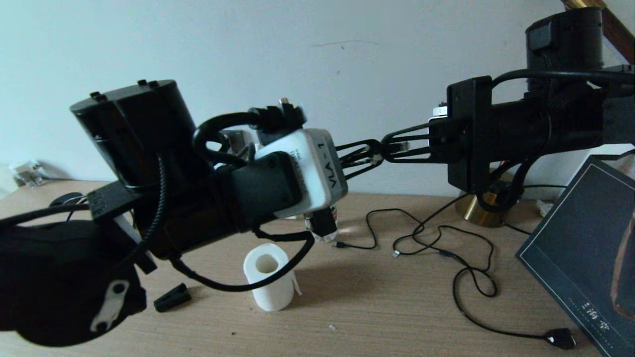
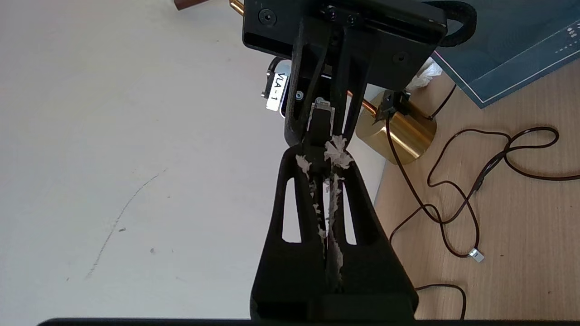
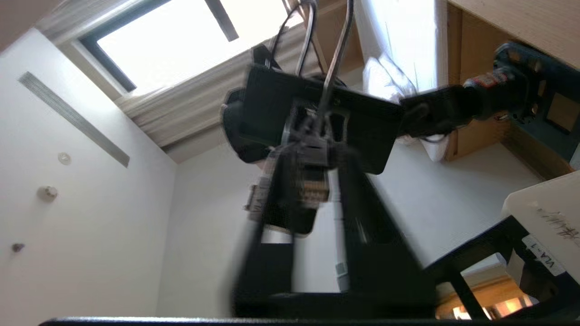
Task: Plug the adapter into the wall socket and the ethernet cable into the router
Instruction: Hand it to the other hand, then align cable and router interface
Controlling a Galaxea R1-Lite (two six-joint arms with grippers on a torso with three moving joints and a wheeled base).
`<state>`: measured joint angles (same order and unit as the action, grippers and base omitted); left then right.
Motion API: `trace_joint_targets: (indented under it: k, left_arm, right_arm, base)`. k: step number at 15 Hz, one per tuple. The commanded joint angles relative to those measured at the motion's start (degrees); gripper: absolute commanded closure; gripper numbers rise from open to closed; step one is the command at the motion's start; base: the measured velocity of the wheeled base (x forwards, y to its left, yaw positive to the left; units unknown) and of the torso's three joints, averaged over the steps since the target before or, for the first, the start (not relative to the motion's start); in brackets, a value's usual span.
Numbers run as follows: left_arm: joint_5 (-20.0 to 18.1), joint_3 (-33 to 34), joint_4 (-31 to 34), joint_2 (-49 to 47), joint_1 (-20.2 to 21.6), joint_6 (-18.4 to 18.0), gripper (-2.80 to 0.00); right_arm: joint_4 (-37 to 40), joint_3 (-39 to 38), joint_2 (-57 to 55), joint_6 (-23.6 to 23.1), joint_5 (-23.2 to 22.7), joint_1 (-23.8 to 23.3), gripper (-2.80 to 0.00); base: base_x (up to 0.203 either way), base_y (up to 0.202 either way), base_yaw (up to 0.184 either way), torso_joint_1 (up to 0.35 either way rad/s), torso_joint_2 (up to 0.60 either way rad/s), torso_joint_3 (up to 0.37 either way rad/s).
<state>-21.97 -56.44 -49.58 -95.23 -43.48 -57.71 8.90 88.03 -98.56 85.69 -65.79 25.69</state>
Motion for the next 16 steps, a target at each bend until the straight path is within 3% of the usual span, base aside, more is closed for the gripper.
trace_joint_targets:
  k: [1, 4, 6, 8, 9, 10, 11, 14, 16]
  left_arm:
    - [-0.18, 0.40, -0.17, -0.15, 0.02, -0.30, 0.00]
    - [-0.11, 3.54, -0.17, 1.98, 0.46, -0.10, 0.00]
    - [1.89, 8.23, -0.09, 4.64, 1.40, 4.84, 0.00]
    - [4.20, 13.96, 0.19, 9.22, 6.23, 10.65, 0.00]
    - [4.28, 16.17, 0.26, 10.68, 9.99, 14.00, 0.00]
    - [3.60, 18.85, 0.11, 12.02, 14.07, 19.40, 0.00]
    - [2.50, 20.45, 0.19, 13.86, 17.02, 26.65, 0.00]
    - [1.57, 16.89, 7.20, 18.94, 18.94, 45.14, 0.00]
    - [1.86, 14.27, 18.22, 24.09, 19.26, 51.59, 0.00]
  right_arm:
    - [0.07, -0.07, -0.21, 0.53, -0.21, 0.07, -2.80]
    - [-0.02, -1.21, 0.33, 0.09, -0.15, -0.39, -2.80]
    - [-0.02, -3.29, 2.24, -1.42, -0.01, -1.33, -2.80]
    - [-0.22, -7.17, 7.16, -5.47, 1.32, -3.58, -2.80]
    - [-0.70, -10.11, 9.80, -10.62, 3.33, -5.08, -2.80]
    - [-1.30, -12.83, 12.10, -17.68, 8.34, -7.19, -2.80]
    - [-1.48, -15.49, 14.76, -24.10, 16.29, -9.33, -2.80]
    - [1.50, -23.61, 25.91, -44.51, 32.82, -12.67, -2.80]
    - [7.26, -29.08, 34.97, -57.69, 44.37, -13.20, -2.80]
  base:
    - [0.000, 0.000, 0.000, 0.000, 0.00, 0.000]
    - [0.000, 0.000, 0.000, 0.000, 0.00, 0.000]
    - [0.000, 0.000, 0.000, 0.000, 0.00, 0.000]
    - [0.000, 0.000, 0.000, 0.000, 0.00, 0.000]
    - [0.000, 0.000, 0.000, 0.000, 0.00, 0.000]
    - [0.000, 0.000, 0.000, 0.000, 0.00, 0.000]
    - [0.000, 0.000, 0.000, 0.000, 0.00, 0.000]
    - [0.000, 0.000, 0.000, 0.000, 0.00, 0.000]
    - [0.000, 0.000, 0.000, 0.000, 0.00, 0.000]
